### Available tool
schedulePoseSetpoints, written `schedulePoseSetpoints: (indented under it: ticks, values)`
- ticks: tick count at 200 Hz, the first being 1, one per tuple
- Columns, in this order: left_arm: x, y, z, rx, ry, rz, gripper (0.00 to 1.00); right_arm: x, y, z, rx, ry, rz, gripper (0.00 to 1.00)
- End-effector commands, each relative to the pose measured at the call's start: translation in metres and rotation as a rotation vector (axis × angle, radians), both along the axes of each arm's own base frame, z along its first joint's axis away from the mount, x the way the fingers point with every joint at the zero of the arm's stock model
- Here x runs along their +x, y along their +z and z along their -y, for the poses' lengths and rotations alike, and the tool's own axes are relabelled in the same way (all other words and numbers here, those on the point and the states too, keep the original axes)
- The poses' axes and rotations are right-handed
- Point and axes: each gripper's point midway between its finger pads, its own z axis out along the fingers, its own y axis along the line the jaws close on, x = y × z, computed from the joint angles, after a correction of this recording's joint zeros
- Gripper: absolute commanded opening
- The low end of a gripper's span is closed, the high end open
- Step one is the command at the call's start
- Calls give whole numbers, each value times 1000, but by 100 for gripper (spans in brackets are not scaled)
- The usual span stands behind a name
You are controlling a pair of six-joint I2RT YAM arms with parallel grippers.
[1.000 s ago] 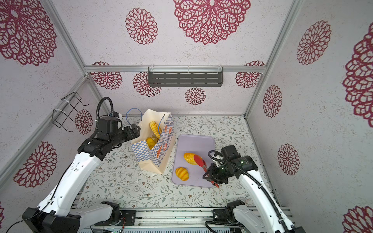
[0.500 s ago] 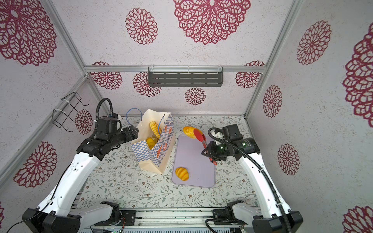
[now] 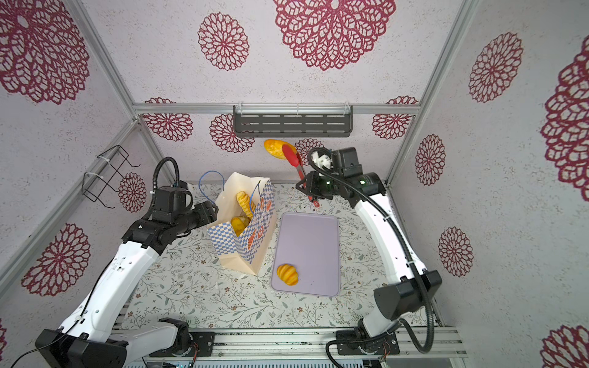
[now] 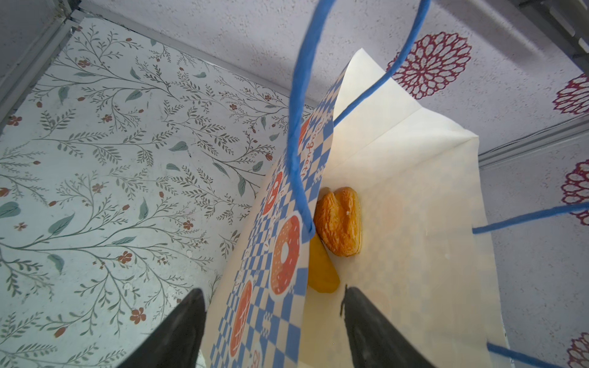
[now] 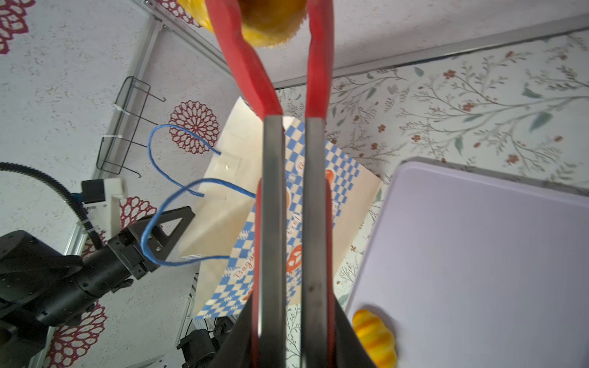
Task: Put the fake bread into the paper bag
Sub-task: 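Lift the yellow bun with the tongs and carry it toward the bag, then lower the yellow bun into the bag opening and open the tongs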
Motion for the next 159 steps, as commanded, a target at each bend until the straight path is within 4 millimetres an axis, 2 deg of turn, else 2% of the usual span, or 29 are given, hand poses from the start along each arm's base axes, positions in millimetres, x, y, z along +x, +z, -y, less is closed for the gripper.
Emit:
schedulePoseSetpoints:
  ticks: [1,18,45,114,159]
  values:
    - [-3,0,0,-23,6,6,71,-4,28,-25,3,119,116,29]
    - [-2,0,0,-27,6,5,69,-3,30,-39,-13,182,145,28]
    - [-2,0,0,-24,6,4,67,-5,29,-49,-49,256,197,28]
    - [-3,-1,-1,-19,9,-1,66,-9,-2,-56,-171,369,250,28]
    - [-5,0,-3,-15,14,-1,64,-19,-10,-51,-194,392,258,32]
